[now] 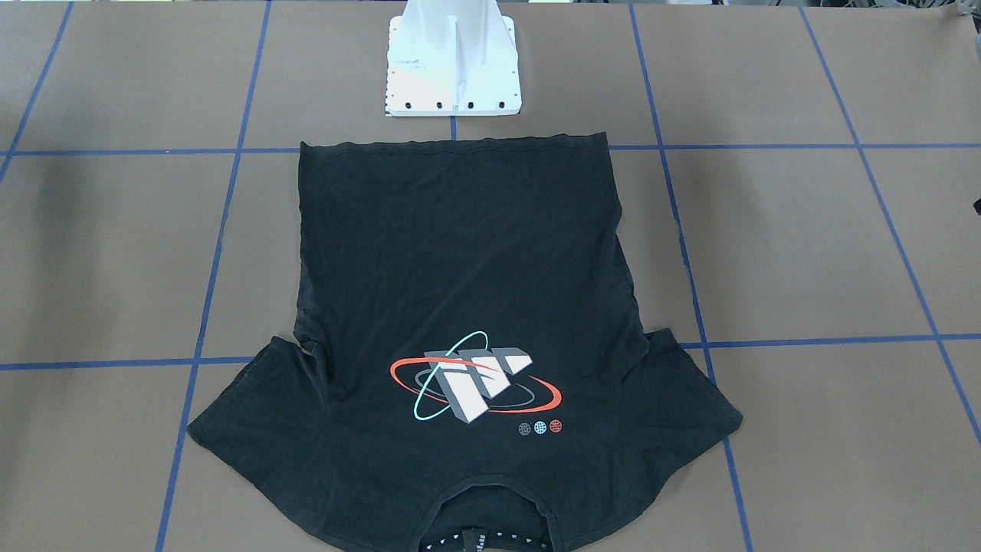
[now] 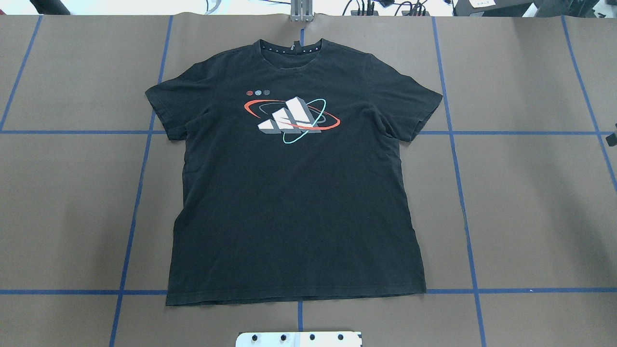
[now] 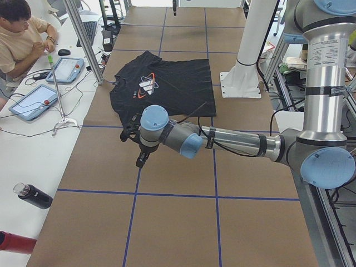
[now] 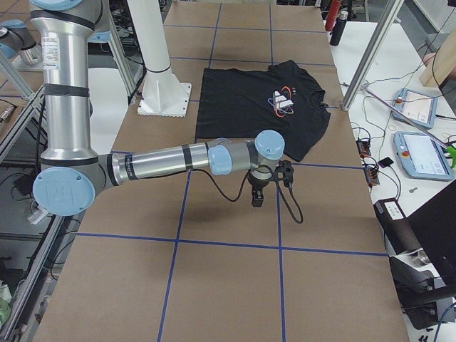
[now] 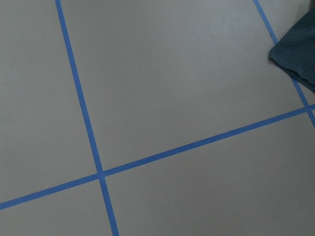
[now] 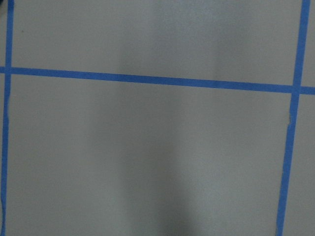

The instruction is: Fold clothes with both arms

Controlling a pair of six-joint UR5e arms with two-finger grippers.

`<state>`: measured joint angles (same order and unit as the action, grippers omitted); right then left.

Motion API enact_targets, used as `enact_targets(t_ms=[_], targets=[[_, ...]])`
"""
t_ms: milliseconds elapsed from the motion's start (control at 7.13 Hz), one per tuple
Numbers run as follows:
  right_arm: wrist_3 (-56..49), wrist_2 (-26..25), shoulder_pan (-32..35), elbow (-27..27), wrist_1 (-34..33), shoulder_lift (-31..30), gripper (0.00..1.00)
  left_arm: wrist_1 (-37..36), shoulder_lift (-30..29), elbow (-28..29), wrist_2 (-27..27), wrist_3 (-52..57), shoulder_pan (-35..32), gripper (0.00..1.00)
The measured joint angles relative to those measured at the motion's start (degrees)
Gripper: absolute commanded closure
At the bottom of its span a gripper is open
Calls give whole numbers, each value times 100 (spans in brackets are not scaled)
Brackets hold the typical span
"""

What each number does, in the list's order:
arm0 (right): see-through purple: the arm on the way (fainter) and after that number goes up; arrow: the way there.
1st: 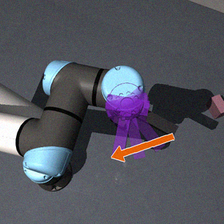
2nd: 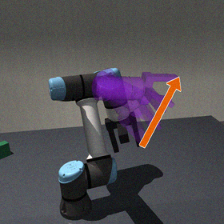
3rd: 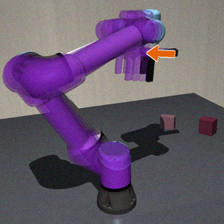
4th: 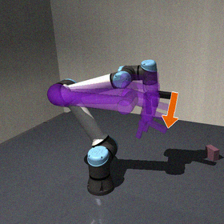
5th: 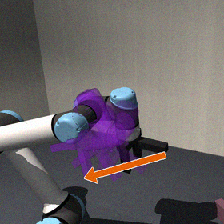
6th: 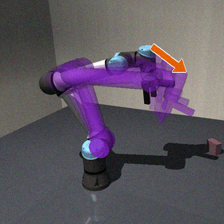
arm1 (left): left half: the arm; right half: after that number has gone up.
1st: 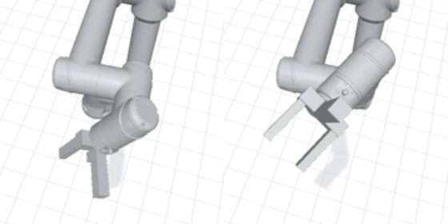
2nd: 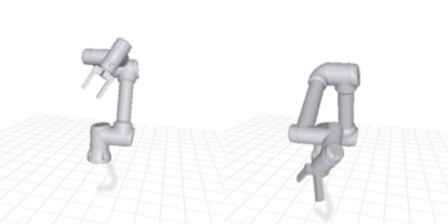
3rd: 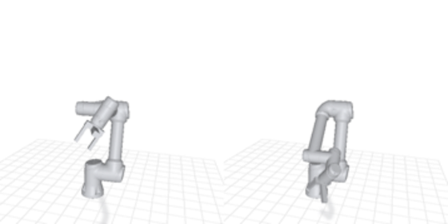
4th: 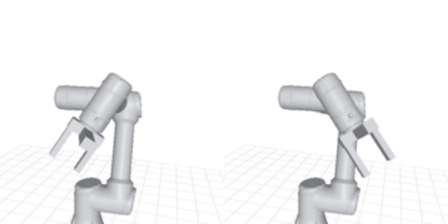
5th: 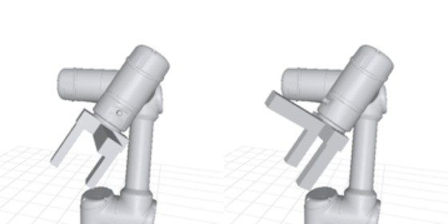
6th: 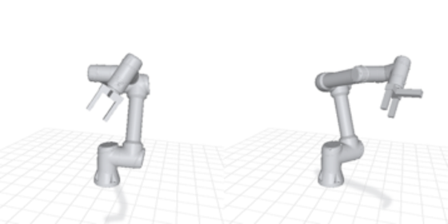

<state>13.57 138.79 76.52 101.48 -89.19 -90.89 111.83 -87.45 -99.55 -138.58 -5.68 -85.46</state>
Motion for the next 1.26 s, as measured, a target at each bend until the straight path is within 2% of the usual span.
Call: enact_targets(t_ms=[280,561,701,981,1122,1262], targets=[[616,-192,-312,-141,153,414,0,225,27,-25,-5,-121,2,0],[1171,-289,-691,-840,302,1279,0,402,50,-26,-14,-160,6,0],[1371,-302,-831,-1257,745,1529,1,473,54,-23,-14,-172,9,0],[2107,-354,-1117,-2165,2302,1809,1,555,55,-30,-18,-175,11,0],[2584,-477,-1274,-2425,2852,1896,1,608,54,-35,-19,-177,11,0],[2930,-645,-1414,-2519,3120,1966,1,659,53,-35,-22,-177,11,0]])
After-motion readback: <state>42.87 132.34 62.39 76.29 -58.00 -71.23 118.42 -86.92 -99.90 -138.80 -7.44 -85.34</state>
